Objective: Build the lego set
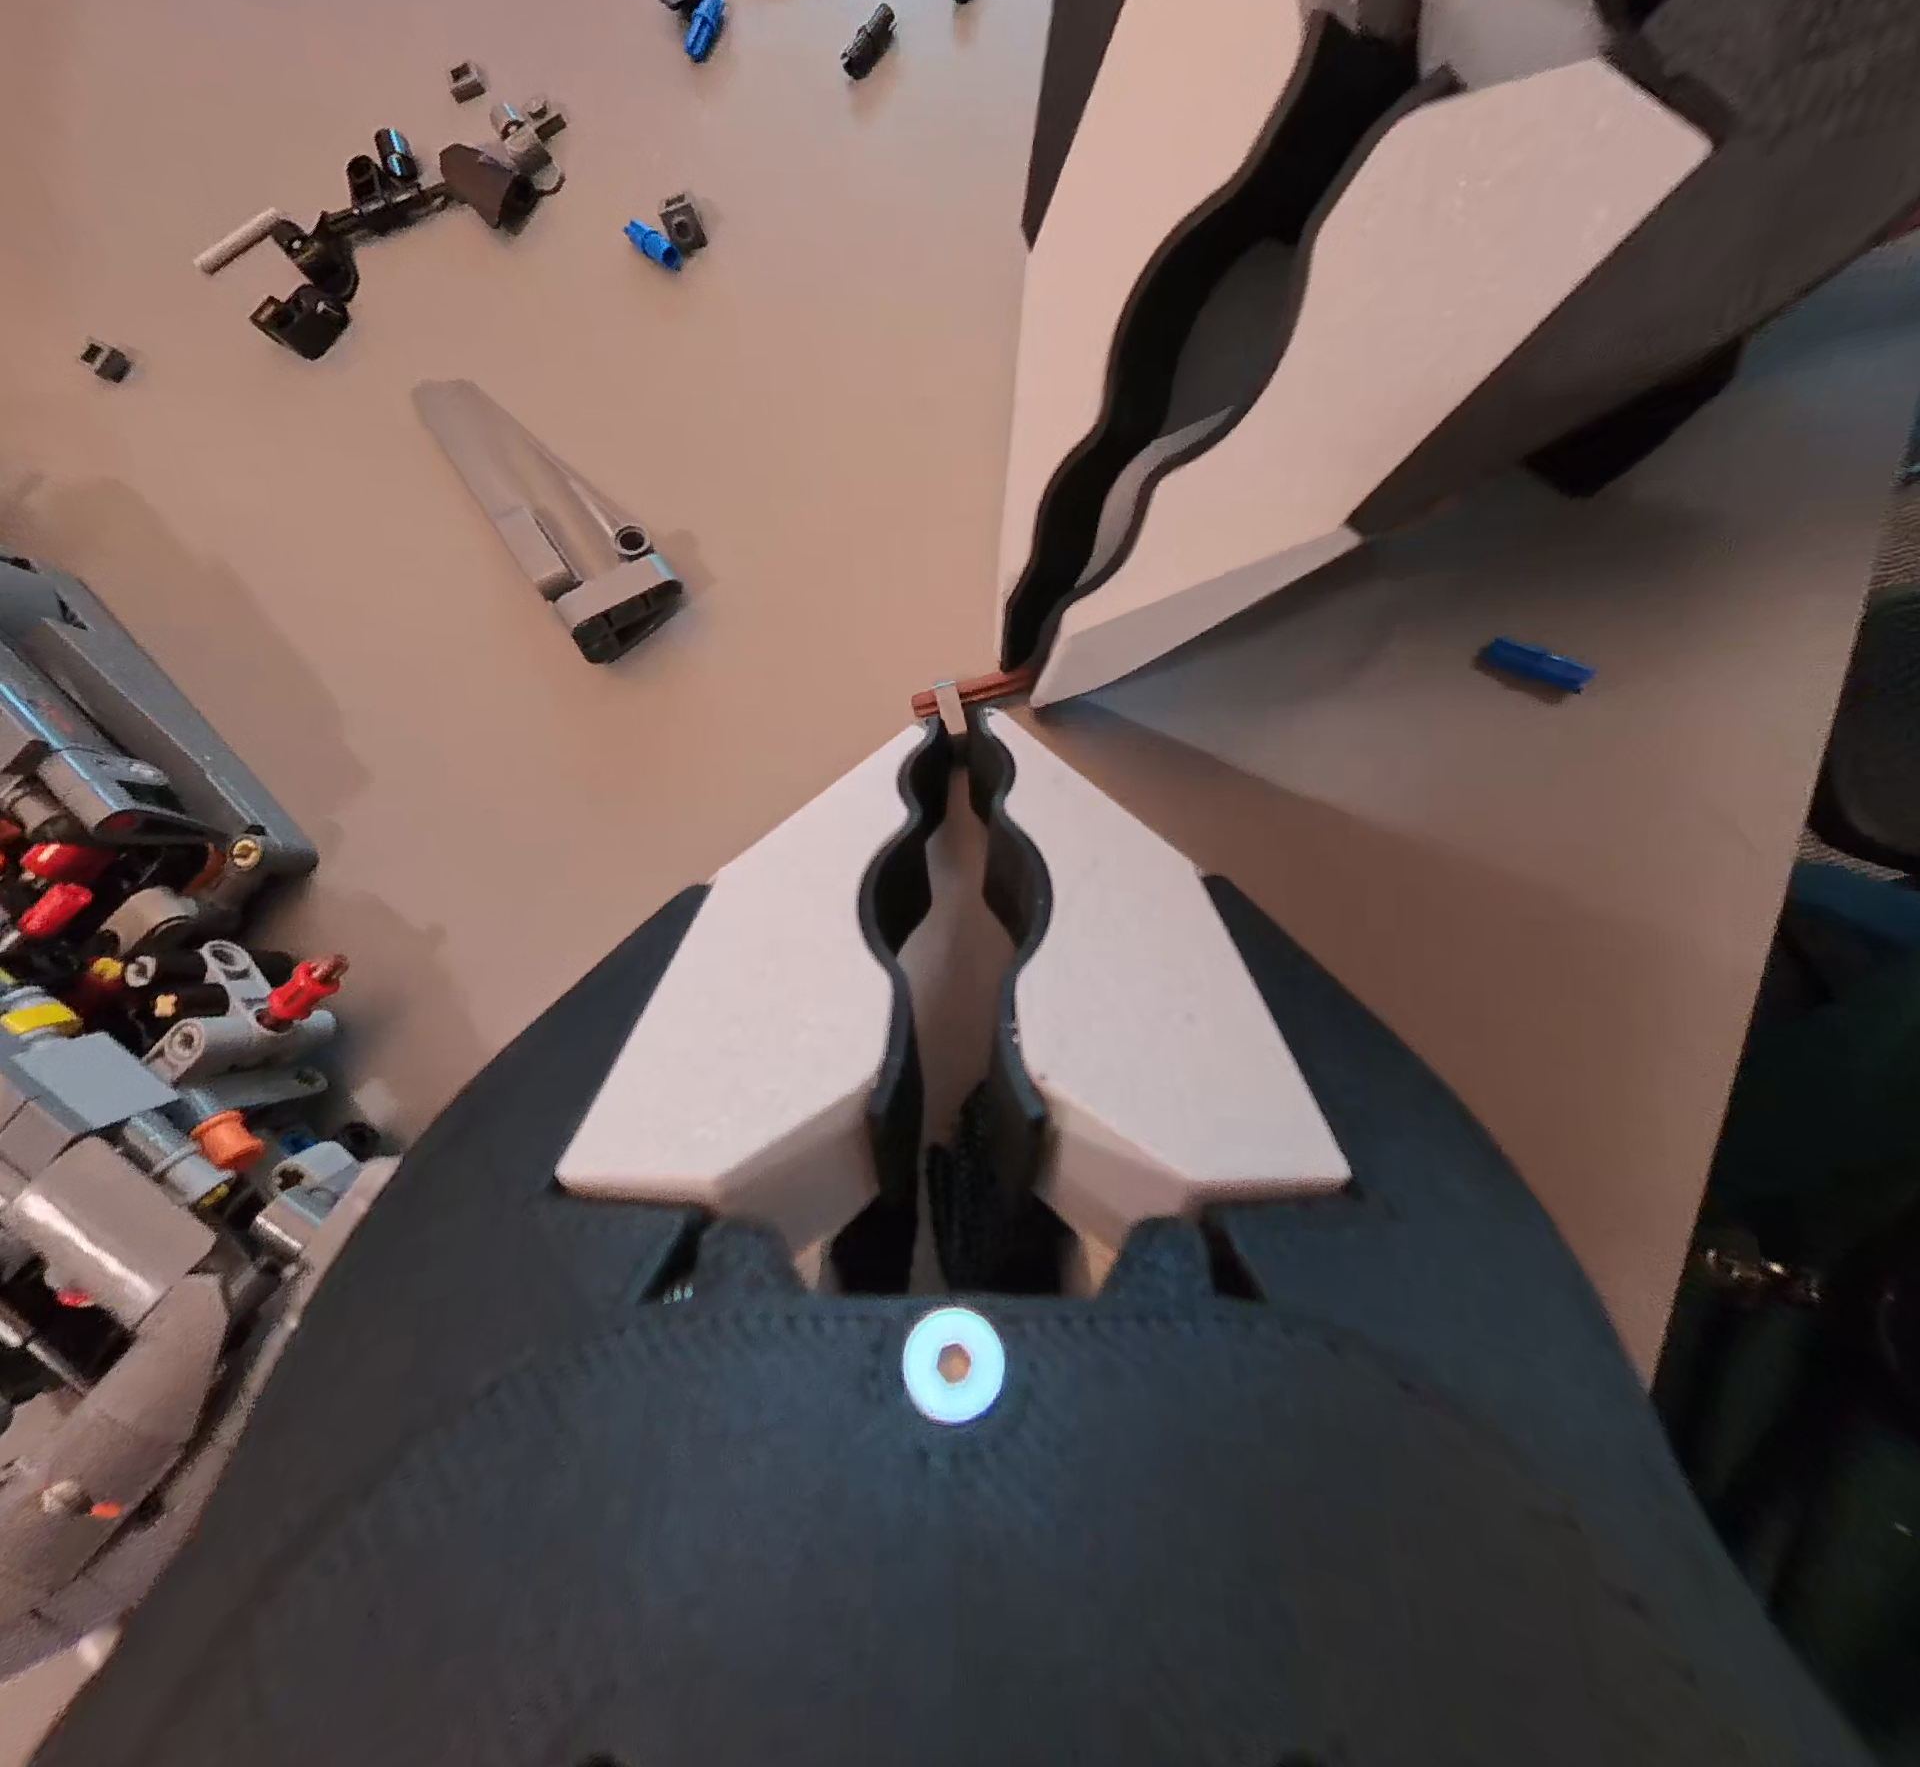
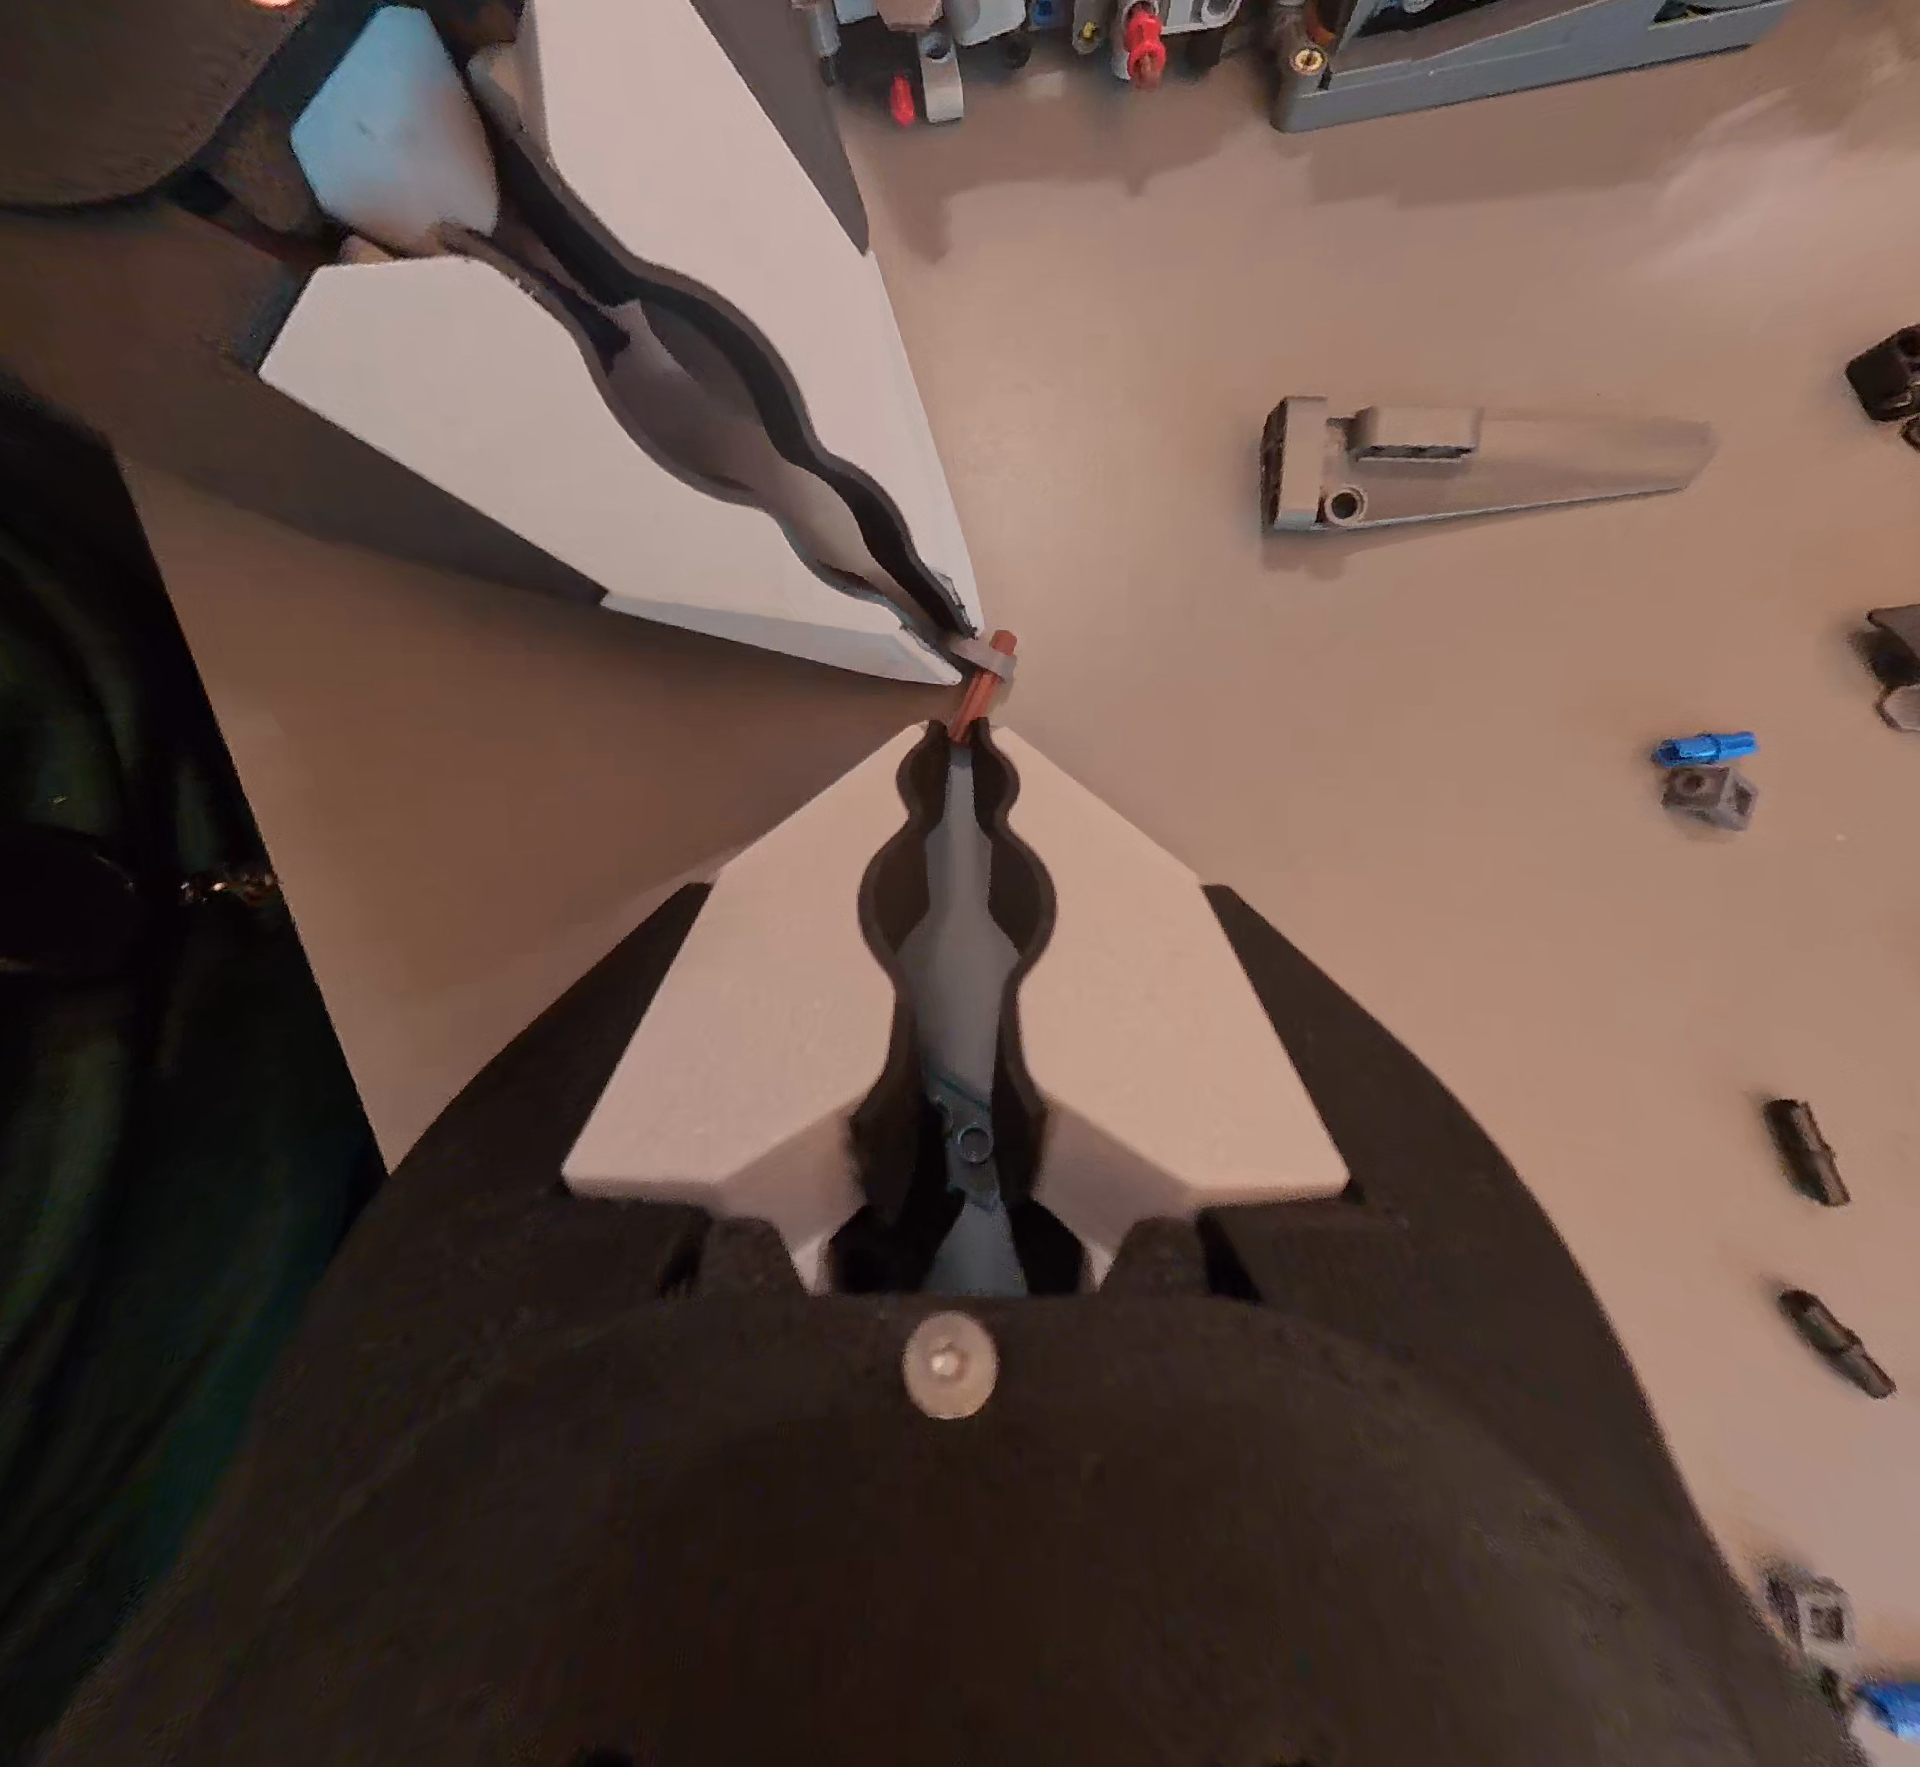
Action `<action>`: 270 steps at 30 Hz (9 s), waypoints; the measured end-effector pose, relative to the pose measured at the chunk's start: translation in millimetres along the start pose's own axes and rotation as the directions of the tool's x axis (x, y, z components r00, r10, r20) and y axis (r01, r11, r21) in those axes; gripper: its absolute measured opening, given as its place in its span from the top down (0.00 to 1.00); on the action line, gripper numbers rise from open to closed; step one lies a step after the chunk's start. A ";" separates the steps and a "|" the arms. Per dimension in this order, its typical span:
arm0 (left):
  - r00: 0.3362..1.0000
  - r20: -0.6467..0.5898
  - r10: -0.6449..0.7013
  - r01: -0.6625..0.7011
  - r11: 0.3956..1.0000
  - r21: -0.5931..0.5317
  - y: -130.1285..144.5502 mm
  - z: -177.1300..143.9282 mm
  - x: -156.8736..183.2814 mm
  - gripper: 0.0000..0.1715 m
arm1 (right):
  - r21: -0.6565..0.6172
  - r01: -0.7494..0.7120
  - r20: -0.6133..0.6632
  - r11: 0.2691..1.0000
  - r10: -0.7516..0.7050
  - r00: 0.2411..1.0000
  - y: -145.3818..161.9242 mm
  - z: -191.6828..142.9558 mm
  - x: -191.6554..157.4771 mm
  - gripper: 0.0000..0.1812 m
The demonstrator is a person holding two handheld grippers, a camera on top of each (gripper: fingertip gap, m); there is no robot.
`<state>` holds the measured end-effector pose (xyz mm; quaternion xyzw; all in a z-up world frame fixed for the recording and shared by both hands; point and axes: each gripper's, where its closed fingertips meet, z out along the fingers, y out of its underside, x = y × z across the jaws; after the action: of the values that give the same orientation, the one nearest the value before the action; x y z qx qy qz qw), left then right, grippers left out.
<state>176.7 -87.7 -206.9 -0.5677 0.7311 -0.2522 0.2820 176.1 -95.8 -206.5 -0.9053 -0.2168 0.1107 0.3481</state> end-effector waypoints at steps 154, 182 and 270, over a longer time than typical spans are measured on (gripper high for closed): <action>0.975 0.164 0.150 -0.187 0.951 0.245 -57.4 -60.6 -19.6 0.87 | 0.410 -0.401 0.463 0.819 0.192 0.865 -46.7 -97.4 47.6 0.99; 0.916 0.292 0.274 -0.346 0.909 0.232 -47.0 -71.2 -48.6 0.87 | 0.263 -0.275 0.653 0.925 0.039 0.756 -96.0 -46.4 21.1 0.99; 0.954 0.261 0.147 -0.235 0.908 0.346 -45.7 -58.5 -68.1 0.88 | 0.371 -0.312 0.535 0.875 0.074 0.842 -74.9 -47.1 82.4 0.99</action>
<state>180.6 -29.1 -125.0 -0.4542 0.6847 -0.2903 0.4905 241.7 -34.8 -125.3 -0.7580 -0.1743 0.4255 0.4626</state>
